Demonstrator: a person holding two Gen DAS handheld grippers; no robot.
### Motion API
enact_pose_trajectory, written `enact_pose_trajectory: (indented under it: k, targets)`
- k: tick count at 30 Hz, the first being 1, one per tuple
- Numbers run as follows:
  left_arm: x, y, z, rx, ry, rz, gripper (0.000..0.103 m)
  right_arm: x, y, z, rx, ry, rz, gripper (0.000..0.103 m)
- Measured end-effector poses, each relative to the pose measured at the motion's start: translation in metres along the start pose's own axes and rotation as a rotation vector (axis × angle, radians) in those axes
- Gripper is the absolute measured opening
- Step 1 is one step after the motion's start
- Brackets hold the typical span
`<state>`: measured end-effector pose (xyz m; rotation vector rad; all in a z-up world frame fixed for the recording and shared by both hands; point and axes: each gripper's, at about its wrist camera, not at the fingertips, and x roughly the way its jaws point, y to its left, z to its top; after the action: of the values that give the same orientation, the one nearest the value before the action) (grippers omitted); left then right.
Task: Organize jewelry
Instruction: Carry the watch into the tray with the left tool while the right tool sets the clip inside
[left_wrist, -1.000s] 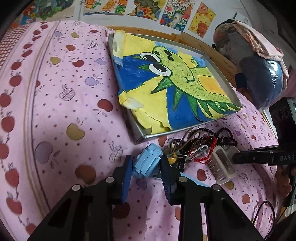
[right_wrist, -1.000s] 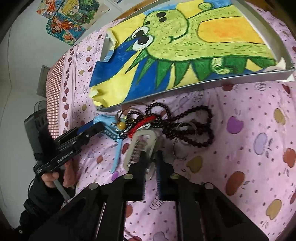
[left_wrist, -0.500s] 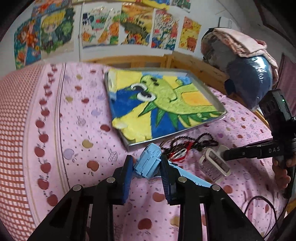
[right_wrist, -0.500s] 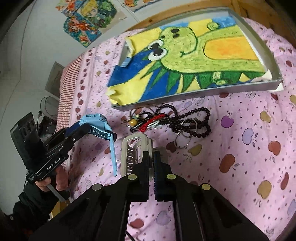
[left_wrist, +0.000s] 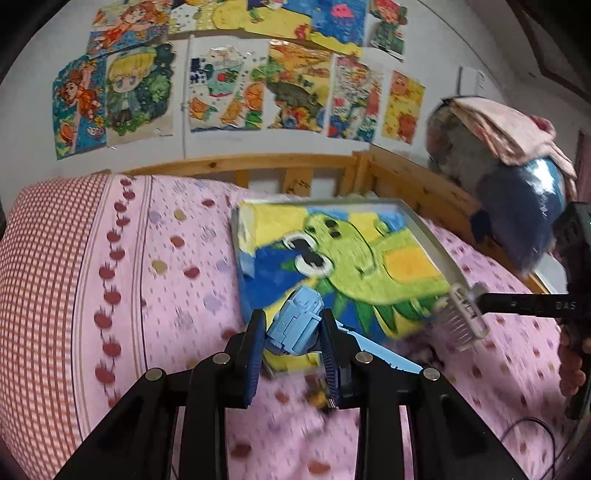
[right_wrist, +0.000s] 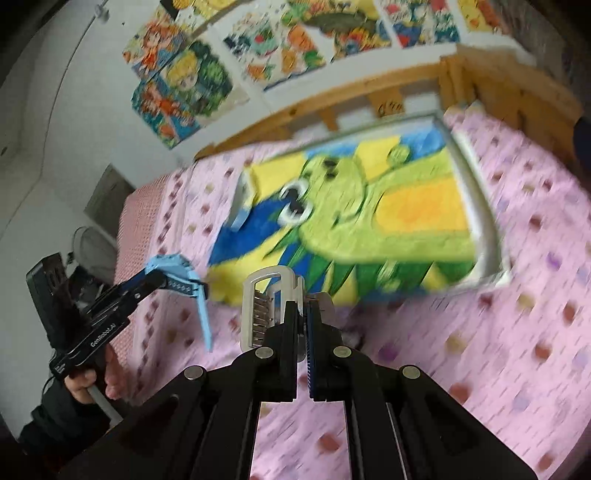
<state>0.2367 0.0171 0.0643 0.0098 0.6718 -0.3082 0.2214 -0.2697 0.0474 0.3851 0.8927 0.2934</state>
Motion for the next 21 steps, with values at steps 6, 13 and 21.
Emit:
enact_pose_trajectory:
  k: [6,13,21]
  targets:
    - [0.04,0.003,0.017,-0.045,-0.004,0.028,0.027,0.019,-0.016,0.036,-0.006,-0.038,-0.087,0.004]
    - [0.081,-0.002,0.019,-0.057,0.047,0.034,0.028,0.046,-0.02,0.048,-0.012,-0.02,-0.131,0.004]
    - [0.099,-0.012,0.015,-0.029,0.076,0.042,0.028,0.061,-0.022,0.047,-0.022,0.008,-0.171,0.004]
